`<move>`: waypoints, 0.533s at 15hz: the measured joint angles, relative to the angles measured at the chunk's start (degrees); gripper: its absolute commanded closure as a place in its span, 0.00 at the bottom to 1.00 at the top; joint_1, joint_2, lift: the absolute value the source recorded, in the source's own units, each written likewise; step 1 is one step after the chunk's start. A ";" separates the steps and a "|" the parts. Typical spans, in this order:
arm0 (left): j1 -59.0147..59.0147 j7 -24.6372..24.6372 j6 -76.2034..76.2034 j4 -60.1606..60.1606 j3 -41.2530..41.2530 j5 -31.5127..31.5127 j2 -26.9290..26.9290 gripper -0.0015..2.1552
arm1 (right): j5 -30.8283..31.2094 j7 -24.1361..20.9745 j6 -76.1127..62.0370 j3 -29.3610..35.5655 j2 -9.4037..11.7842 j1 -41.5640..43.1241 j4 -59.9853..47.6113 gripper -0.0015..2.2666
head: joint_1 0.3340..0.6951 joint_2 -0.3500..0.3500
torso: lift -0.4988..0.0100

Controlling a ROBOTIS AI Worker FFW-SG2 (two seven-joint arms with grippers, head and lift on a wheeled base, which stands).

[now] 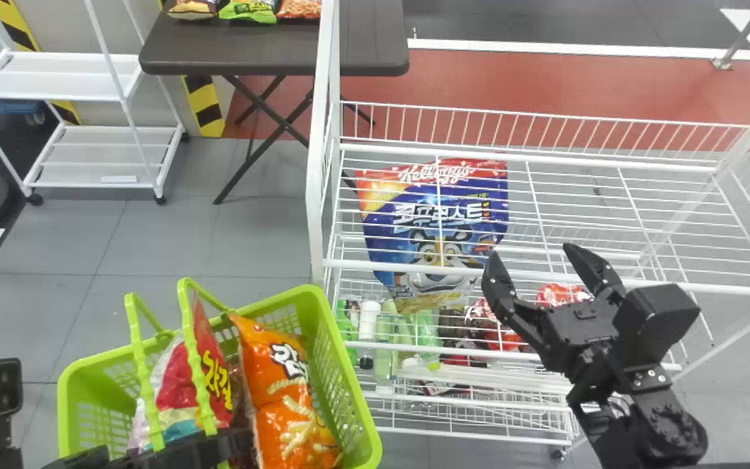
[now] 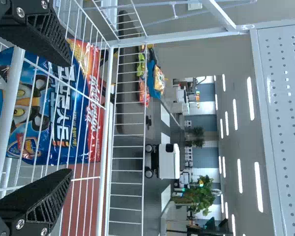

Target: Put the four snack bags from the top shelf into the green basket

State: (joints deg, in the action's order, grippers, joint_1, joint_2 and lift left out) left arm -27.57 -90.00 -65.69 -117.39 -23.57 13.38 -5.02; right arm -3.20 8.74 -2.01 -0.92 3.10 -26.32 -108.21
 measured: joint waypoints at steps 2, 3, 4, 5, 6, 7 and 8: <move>-0.11 0.00 0.12 0.05 0.00 -0.02 0.01 1.00 | 0.91 -0.11 -1.49 -0.02 -0.53 -0.88 0.06 0.02 | 1.00 0.45 | 0.98; -0.17 0.00 0.15 0.06 0.00 -0.02 0.01 1.00 | 1.14 -0.25 -2.03 0.09 -0.80 -1.21 0.08 0.02 | 1.00 0.44 | 0.98; -0.19 0.00 0.16 0.06 0.00 -0.02 0.01 1.00 | 1.26 -0.35 -2.32 0.18 -0.93 -1.50 0.09 0.02 | 1.00 0.44 | 0.98; -0.21 0.00 0.17 0.06 0.01 -0.02 0.01 1.00 | 1.32 -0.38 -2.62 0.21 -0.96 -1.75 0.10 0.02 | 1.00 0.44 | 0.98; -0.24 0.00 0.17 0.06 0.01 -0.02 0.01 1.00 | 1.34 -0.38 -2.89 0.21 -0.98 -1.92 0.10 0.02 | 1.00 0.44 | 0.98; -0.30 0.00 0.17 0.06 0.02 -0.02 0.01 1.00 | 1.35 -0.38 -3.13 0.22 -0.99 -2.05 0.10 0.02 | 1.00 0.44 | 0.98; -0.36 0.00 0.17 0.06 0.01 -0.02 0.01 1.00 | 1.35 -0.39 -3.23 0.20 -0.99 -2.13 0.10 0.03 | 1.00 0.44 | 0.98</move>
State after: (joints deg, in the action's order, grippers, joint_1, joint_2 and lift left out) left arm -27.93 -90.00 -65.52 -117.33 -23.56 13.36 -5.01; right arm -1.85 8.35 -5.24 -0.72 2.11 -28.44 -108.11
